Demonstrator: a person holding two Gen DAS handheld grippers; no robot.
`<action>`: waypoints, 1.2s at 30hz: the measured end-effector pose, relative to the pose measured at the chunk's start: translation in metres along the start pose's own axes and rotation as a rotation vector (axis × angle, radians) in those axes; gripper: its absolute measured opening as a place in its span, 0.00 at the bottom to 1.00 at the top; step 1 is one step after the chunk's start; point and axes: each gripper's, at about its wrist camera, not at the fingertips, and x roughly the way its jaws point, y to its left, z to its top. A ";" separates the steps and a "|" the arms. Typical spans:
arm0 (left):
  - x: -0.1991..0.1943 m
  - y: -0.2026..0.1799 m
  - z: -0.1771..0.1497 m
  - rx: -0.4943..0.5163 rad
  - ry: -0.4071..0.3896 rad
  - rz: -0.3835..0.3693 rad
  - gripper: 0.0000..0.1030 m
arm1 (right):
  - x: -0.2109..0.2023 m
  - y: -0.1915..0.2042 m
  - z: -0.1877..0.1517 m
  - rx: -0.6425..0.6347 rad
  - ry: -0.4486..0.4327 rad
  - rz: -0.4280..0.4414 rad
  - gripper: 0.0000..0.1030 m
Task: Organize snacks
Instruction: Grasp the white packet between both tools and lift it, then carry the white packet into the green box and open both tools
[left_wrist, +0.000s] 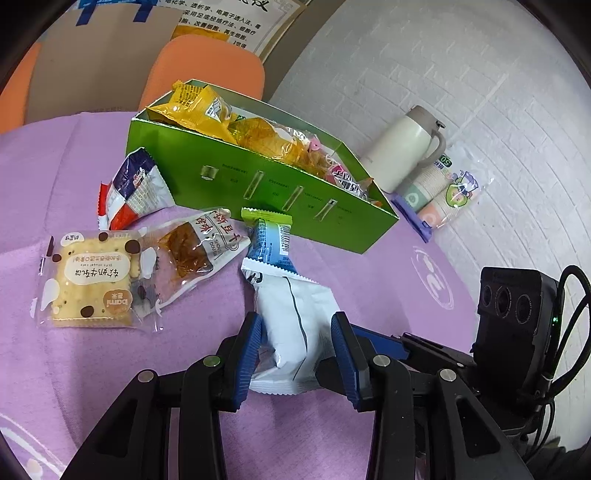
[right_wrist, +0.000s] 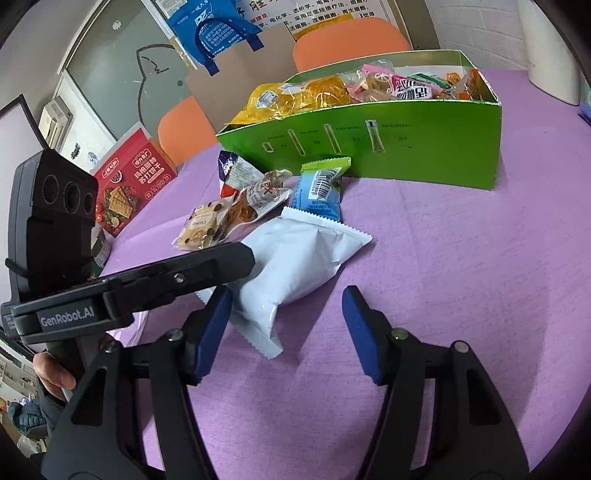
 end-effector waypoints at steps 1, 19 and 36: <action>0.001 0.001 0.000 -0.002 0.004 0.000 0.39 | 0.000 0.000 0.000 0.002 0.002 0.002 0.58; 0.014 0.014 -0.006 -0.106 0.045 -0.094 0.46 | -0.003 0.004 -0.004 -0.003 0.013 0.016 0.39; -0.004 -0.032 0.004 -0.001 -0.056 -0.062 0.41 | -0.040 0.014 0.002 -0.067 -0.053 0.046 0.26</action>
